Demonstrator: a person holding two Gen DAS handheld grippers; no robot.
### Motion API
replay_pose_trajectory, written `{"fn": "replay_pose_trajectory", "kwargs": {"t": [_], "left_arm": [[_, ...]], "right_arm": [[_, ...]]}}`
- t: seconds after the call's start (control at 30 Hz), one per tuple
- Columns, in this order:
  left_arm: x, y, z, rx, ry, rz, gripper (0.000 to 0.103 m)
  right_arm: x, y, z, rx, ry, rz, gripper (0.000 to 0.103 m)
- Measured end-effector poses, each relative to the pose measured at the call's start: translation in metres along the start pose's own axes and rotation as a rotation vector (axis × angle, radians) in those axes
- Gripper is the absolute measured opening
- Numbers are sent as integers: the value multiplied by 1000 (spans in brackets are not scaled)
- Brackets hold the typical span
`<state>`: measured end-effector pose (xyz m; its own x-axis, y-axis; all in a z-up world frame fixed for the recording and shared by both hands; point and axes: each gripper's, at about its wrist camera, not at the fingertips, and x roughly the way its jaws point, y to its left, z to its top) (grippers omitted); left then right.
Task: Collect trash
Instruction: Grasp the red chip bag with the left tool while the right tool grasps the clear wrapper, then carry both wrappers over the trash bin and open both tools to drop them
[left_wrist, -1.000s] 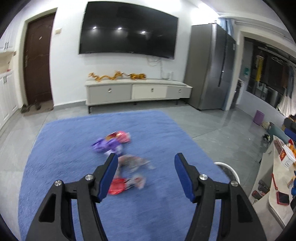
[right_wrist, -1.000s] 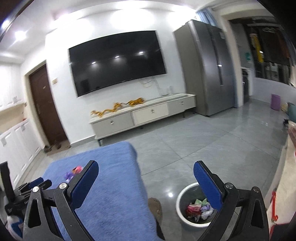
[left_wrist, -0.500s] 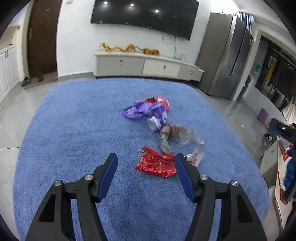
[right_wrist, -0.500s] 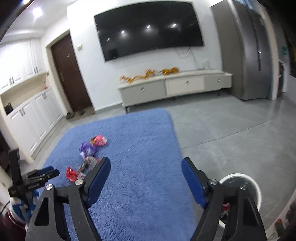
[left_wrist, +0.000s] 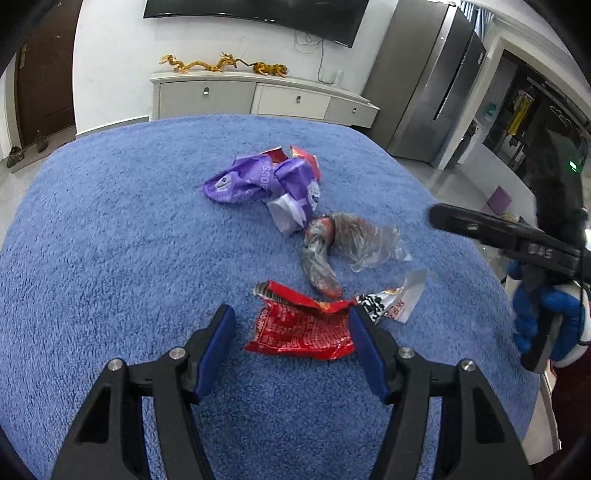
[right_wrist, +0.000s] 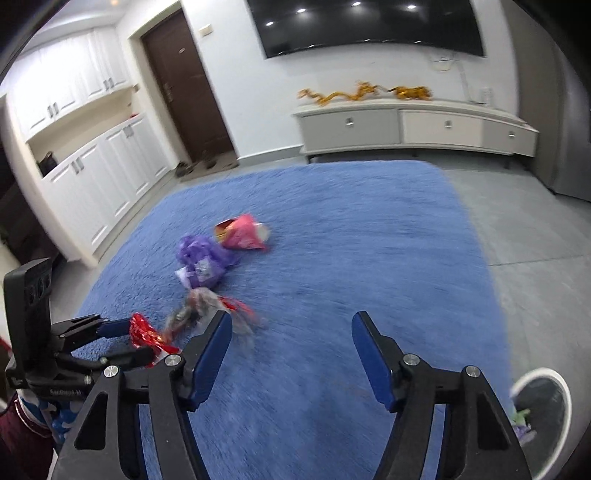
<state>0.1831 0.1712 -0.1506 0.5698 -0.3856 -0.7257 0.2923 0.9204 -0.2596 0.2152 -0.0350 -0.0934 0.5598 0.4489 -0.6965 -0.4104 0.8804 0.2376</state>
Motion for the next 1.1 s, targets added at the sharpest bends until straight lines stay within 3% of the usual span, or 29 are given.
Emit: {"fn": "replay_pose_trajectory", "kwargs": {"t": [0.07,0.2,0.27,0.33,0.43,0.67,1.1], "left_arm": [[1,0,0,3,-2,-4,62],[1,2,-2,-9,-7,-9,47],[0,3,-3,-14,-10,-4,41],[0,1,-5,-3,-11,9,28],[-2,-6,-5,28,-22,25,23],[-18,-23,-13,36,-60,61,10],[-104,-83,-21,100,-219,163,9]], "right_arm": [[14,9,3,-27,21,29,64],[40,20,4,-44,67,73,57],[47,21,2,-40,90,92,47],[48,21,0,-32,100,104,26],[42,19,-4,-21,104,113,10],[9,13,-15,10,61,79,7],[-104,3,-48,105,-95,-36,7]]}}
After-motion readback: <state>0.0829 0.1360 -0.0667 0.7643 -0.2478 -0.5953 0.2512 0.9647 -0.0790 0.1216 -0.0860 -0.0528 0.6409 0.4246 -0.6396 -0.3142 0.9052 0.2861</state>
